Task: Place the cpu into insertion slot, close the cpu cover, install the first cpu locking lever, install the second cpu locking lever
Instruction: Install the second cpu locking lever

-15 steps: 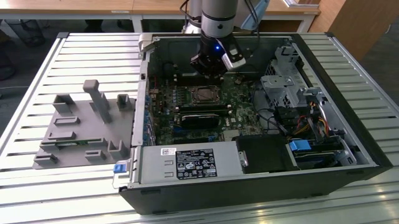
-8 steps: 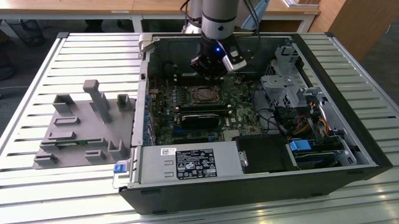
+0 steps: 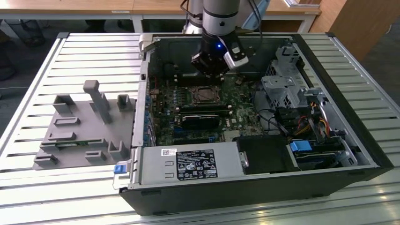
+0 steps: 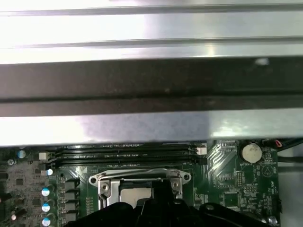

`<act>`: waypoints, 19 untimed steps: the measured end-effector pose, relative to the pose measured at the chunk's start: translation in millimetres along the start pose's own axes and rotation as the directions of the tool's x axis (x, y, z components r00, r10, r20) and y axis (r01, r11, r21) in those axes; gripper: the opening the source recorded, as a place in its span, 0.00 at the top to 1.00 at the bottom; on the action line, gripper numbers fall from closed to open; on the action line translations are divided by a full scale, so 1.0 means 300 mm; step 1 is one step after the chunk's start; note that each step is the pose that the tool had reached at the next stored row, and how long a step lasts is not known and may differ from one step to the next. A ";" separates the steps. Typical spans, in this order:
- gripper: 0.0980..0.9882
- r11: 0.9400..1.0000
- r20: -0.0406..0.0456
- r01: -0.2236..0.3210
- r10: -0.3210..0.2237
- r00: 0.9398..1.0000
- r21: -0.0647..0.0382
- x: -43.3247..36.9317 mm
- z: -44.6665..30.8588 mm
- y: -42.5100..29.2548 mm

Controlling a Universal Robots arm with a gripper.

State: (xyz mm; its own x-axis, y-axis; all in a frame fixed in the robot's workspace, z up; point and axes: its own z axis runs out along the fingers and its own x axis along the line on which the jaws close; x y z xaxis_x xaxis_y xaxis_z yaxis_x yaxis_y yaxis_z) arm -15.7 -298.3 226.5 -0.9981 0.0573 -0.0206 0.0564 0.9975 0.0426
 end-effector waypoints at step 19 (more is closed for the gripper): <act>0.99 0.999 -0.004 -0.001 0.001 1.000 -0.043 -0.006 -0.067 -0.114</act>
State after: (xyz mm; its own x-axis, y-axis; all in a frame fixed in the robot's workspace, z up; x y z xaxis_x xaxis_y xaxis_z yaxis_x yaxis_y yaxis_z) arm -16.2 -333.2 245.3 -0.9982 0.0581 -0.0161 0.0565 0.9947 0.0855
